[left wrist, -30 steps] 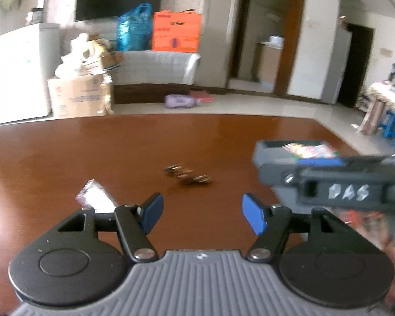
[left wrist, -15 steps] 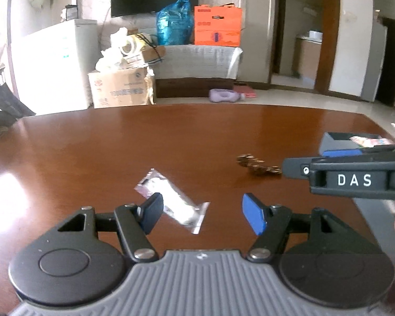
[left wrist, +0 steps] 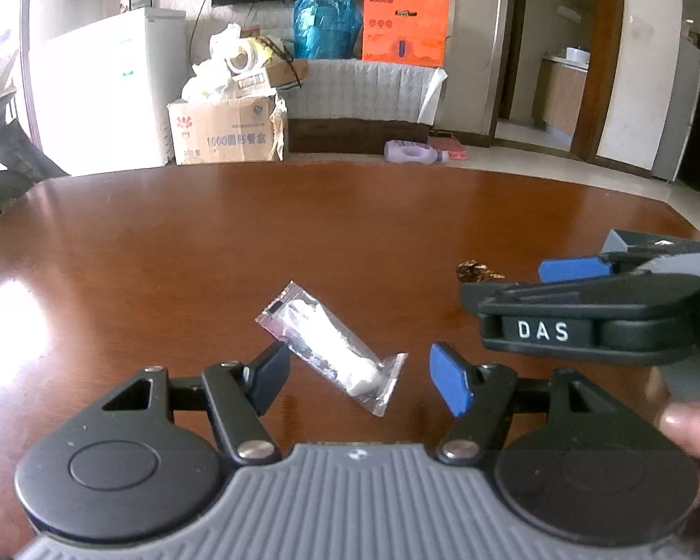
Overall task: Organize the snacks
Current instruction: 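Move both tools back from the box to the remaining snacks, then grasp the clear packet with the left tool while the right tool grasps the wrapped chocolate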
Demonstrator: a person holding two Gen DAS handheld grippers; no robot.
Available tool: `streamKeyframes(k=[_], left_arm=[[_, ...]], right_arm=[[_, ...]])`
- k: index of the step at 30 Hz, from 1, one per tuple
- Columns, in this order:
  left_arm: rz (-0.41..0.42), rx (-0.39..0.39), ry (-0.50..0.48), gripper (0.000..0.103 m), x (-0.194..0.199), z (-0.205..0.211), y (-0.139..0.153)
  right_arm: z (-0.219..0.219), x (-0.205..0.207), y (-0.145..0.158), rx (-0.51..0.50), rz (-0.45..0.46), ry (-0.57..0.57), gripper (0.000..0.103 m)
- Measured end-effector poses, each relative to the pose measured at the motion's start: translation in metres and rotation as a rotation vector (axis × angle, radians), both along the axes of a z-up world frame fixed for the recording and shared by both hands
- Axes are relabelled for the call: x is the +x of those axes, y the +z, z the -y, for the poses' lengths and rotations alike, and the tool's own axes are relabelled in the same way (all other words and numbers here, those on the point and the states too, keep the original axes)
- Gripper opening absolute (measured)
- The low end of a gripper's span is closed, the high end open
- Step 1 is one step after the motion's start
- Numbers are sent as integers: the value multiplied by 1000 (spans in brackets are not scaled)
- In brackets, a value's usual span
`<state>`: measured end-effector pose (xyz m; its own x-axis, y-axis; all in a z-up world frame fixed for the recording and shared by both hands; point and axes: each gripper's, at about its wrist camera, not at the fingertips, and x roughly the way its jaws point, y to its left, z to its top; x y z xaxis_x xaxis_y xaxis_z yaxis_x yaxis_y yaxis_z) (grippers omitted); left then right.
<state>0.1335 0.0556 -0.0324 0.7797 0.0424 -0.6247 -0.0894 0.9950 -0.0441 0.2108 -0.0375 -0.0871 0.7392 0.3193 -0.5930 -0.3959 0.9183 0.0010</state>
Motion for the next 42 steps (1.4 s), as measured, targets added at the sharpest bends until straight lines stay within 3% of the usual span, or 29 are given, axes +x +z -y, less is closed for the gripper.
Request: streamKeyframes(k=[8,23,26,29,32,34,40,42], left_arm=[[-37,-30,5,67,21,-10,-11],[-37,34,-26,67,30,-3,-19],[-37,33,-26,67,30,-3,-19],[-38,31,-35,65,30,-4,-19],[-33,30,-47,57,28,-2,-19],[-30,25,-53,47,27,-1,-19],[-27,8,-48,25,27,-4,-19],[-29,0,-43,23,27,-5,-18]], right_arm=[[-10,21,-11,-26,-28,-5,65],[-5,15,-11,-19,-29,-1,59],[-4,13,-11,-20,-23,2,54],[-3,13,-10,-19,-20,-1,36],[-4,13,-10,-17,-17,1,30],[-5,13,-10,-17,-16,3,25],[-4,11,-12,-15,-12,8,24],[-3,11,-12,-10,-13,9,24]])
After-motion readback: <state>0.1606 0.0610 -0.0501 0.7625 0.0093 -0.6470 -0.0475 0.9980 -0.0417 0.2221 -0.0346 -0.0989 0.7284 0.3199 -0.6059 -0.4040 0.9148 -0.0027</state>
